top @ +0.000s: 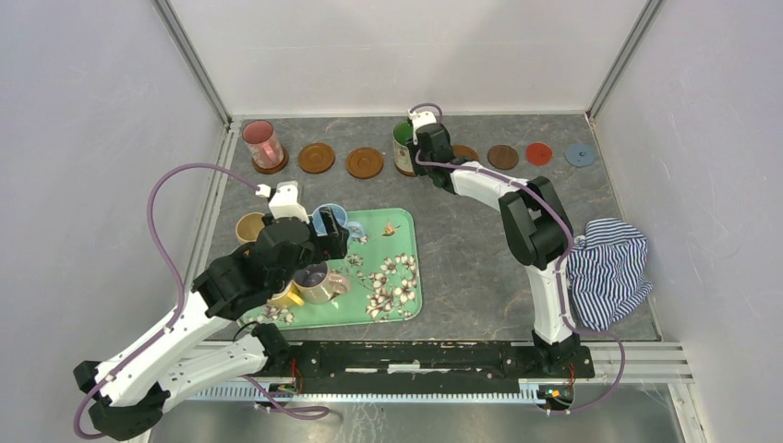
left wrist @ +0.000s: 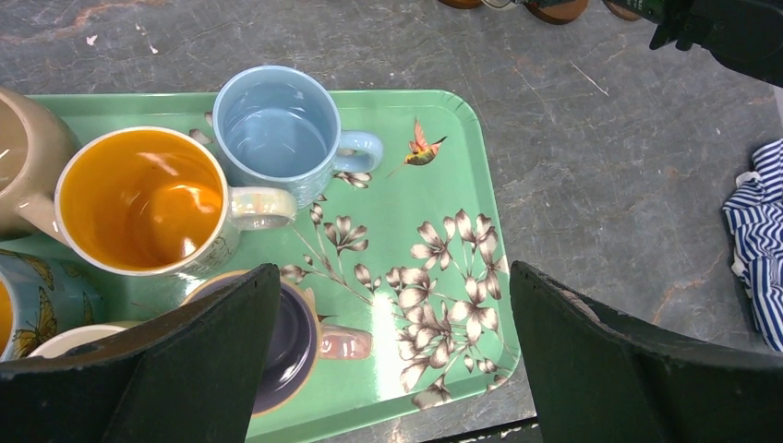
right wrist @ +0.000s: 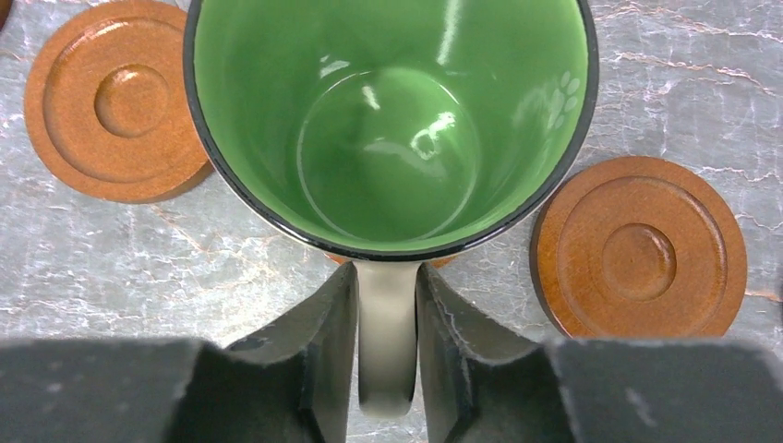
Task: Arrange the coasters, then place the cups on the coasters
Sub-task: Place the cup on the coaster, then pick up the cup from the tray.
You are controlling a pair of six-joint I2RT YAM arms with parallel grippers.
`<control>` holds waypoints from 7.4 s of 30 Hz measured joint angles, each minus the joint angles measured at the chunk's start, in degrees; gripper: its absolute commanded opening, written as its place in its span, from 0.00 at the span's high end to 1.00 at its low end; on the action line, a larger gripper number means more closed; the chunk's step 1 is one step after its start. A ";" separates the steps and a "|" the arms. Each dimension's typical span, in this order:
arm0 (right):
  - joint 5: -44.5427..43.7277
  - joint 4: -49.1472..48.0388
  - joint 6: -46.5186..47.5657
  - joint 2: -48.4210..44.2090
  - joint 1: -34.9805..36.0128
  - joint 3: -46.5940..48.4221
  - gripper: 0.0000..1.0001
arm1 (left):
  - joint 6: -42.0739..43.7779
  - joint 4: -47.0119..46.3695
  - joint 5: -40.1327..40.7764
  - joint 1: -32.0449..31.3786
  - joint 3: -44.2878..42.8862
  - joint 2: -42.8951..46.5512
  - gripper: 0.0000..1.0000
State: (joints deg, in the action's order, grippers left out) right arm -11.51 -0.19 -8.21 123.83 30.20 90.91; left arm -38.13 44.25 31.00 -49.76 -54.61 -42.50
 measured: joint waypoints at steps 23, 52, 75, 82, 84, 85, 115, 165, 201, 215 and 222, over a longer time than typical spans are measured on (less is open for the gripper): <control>1.97 0.50 -0.83 -12.22 0.00 -0.22 0.02 | -4.85 6.19 -0.04 0.00 -1.66 -2.64 0.00; 13.11 -3.72 -5.77 -46.23 2.45 -42.62 0.02 | -45.35 19.15 -9.88 -3.72 1.55 -9.68 0.00; 14.14 -4.92 -7.65 -56.08 3.17 -49.29 0.02 | -74.55 22.05 2.84 -8.46 6.67 -30.18 0.15; 14.12 -4.92 -7.63 -56.08 3.37 -49.29 0.02 | -76.54 22.93 3.96 -8.85 6.40 -30.77 0.35; 14.12 -4.92 -7.61 -56.08 3.43 -49.29 0.02 | -76.72 22.97 4.02 -9.18 6.40 -30.80 0.42; 14.12 -4.94 -7.61 -56.08 3.45 -49.29 0.02 | -76.78 22.99 4.20 -9.42 6.40 -30.86 0.44; 13.84 -4.94 -7.39 -56.06 3.45 -49.51 0.02 | -78.55 26.29 7.98 -17.00 5.14 -28.65 0.40; 12.70 -5.14 -6.75 -55.08 3.45 -49.51 0.02 | -52.37 9.99 11.63 -24.63 5.07 -35.50 0.55; 10.82 -0.76 -6.56 -60.46 3.45 -46.88 0.02 | -39.30 4.79 14.43 -24.63 6.36 -36.72 0.98; 7.41 2.54 -6.75 -64.19 3.45 -41.81 0.02 | -22.34 1.33 16.94 -24.57 -1.70 -30.14 0.98; 4.61 4.13 -7.06 -66.38 3.45 -41.20 0.02 | -12.76 -3.43 16.22 -17.11 -6.75 -29.97 0.98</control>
State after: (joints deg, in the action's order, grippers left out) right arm -6.90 3.95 -15.27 57.45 33.65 49.71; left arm -50.89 40.82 47.22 -66.87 -61.36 -72.47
